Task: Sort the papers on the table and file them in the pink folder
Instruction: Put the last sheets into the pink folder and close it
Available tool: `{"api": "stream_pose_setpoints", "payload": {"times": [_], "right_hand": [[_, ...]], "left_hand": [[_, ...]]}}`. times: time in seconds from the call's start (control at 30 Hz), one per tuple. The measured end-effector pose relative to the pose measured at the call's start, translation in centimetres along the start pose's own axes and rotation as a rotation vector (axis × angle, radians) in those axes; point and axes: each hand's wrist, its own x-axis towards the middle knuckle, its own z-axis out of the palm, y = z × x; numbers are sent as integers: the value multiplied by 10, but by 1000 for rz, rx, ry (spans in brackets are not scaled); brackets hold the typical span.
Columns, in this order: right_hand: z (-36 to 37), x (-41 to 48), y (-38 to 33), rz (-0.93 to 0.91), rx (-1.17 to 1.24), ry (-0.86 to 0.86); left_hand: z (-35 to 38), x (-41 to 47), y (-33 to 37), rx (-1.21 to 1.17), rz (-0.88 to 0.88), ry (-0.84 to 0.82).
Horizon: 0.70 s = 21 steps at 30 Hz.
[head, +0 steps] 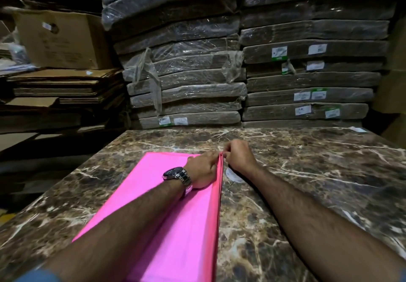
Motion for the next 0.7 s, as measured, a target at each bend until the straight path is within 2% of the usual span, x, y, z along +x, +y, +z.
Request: {"api": "stream_pose_setpoints", "payload": {"times": [0.1, 0.3, 0.43, 0.7], "right_hand": [[-4, 5, 0, 76, 62, -9], [-21, 12, -13, 152, 5, -211], [-29, 15, -10, 171, -1, -265], [-39, -30, -12, -25, -71, -274]], "left_hand": [[1, 1, -1, 12, -4, -1], [-1, 1, -1, -16, -3, -9], [-2, 1, 1, -13, -21, -29], [-2, 2, 2, 28, -30, -16]]}}
